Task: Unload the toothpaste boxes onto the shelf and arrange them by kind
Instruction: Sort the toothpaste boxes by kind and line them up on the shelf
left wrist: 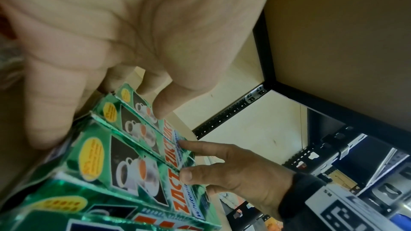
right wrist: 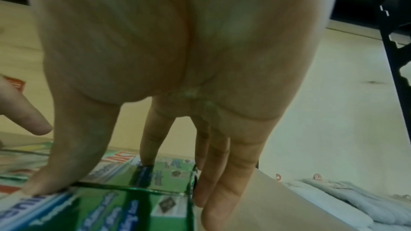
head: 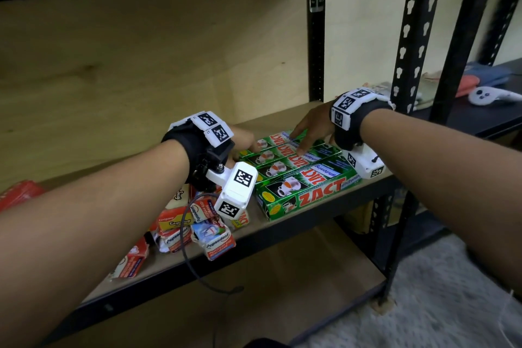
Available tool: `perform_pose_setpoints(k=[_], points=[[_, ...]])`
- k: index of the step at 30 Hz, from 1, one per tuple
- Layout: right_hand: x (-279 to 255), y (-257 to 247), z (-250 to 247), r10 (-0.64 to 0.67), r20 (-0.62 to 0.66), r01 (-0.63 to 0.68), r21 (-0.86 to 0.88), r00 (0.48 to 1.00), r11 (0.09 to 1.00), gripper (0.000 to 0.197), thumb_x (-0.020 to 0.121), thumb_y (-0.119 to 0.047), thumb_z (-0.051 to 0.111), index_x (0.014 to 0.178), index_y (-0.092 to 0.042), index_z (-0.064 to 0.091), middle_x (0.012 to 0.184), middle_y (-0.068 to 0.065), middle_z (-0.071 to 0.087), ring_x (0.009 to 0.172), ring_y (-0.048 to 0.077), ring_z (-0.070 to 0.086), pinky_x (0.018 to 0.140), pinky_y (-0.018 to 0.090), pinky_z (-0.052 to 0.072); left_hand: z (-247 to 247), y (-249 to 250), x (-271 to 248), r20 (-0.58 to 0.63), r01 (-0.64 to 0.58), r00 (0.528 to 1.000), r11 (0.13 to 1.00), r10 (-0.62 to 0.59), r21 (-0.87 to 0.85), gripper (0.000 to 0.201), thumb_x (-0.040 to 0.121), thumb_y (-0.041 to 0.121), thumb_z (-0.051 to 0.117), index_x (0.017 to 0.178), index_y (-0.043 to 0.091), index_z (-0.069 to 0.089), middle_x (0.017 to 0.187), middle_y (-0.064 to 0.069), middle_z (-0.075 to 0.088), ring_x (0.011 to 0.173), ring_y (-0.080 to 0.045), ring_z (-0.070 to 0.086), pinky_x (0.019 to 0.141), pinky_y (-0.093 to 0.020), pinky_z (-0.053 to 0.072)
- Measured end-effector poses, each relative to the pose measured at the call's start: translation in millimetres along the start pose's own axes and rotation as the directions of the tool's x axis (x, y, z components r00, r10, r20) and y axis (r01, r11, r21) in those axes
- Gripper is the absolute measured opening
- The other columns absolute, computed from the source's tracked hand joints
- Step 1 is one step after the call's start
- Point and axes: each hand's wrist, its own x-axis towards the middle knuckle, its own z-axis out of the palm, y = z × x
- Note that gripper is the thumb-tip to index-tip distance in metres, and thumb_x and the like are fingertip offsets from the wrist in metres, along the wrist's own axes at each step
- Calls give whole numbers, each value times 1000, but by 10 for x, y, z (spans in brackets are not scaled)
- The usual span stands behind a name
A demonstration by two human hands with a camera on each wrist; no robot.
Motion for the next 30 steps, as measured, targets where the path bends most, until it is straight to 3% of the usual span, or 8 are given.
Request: perform_pose_setpoints(k=[4, 7, 9, 13, 17, 24, 30], points=[[-10, 2, 3, -18, -15, 18, 32, 1000, 999, 67, 84, -51, 68, 145, -33, 45, 153, -1, 38, 132, 23, 45, 88, 23, 39, 43, 12, 27, -51, -10, 999, 1000, 11, 26, 47, 100, 22, 50, 140, 0, 41, 141, -20, 48, 124, -38, 53, 101, -49, 47], [-23, 7, 8, -18, -27, 19, 38, 999, 999, 65, 83, -50, 69, 143, -35, 48, 151, -2, 41, 129, 22, 48, 87, 23, 40, 55, 9, 21, -25, 6, 1000, 1000, -5, 28, 47, 102, 22, 46, 141, -2, 38, 140, -24, 47, 118, -37, 56, 94, -46, 51], [-27, 15, 10, -21, -25, 22, 45, 999, 999, 65, 84, -50, 70, 143, -34, 48, 151, -2, 42, 128, 22, 49, 87, 23, 40, 50, -13, 12, -24, 25, 999, 1000, -26, -11, 49, 101, 23, 47, 142, -2, 36, 140, -24, 47, 120, -38, 56, 99, -46, 48], [-26, 13, 15, -27, -17, 28, 50, 999, 998, 64, 82, -49, 71, 141, -36, 49, 148, -2, 45, 125, 22, 52, 87, 25, 43, 35, -23, -3, -35, 40, 998, 994, -44, -97, 52, 99, 20, 52, 144, 0, 33, 143, -23, 45, 121, -39, 55, 103, -49, 45], [-13, -14, 19, -28, -10, 29, 49, 1000, 998, 63, 82, -49, 71, 140, -37, 50, 146, 0, 47, 126, 24, 50, 95, 30, 45, 34, 22, -70, -57, 21, 998, 999, -23, -40, 45, 102, 18, 46, 141, -3, 37, 143, -22, 46, 127, -39, 50, 108, -48, 40], [-12, 1, 30, -29, -6, 30, 60, 1000, 998, 61, 87, -45, 68, 143, -33, 48, 151, 1, 40, 133, 25, 44, 103, 31, 39, 2, -21, -30, -26, 30, 999, 995, -33, -93, 47, 101, 21, 47, 141, -2, 38, 139, -21, 48, 122, -37, 54, 105, -47, 44], [-33, 8, 18, -20, -19, 21, 42, 1000, 999, 61, 87, -46, 67, 143, -32, 48, 151, -1, 40, 133, 23, 44, 101, 28, 37, 11, -44, -43, -23, 9, 1000, 996, -11, -84, 49, 100, 23, 50, 142, 1, 38, 143, -20, 43, 123, -38, 53, 103, -47, 46]])
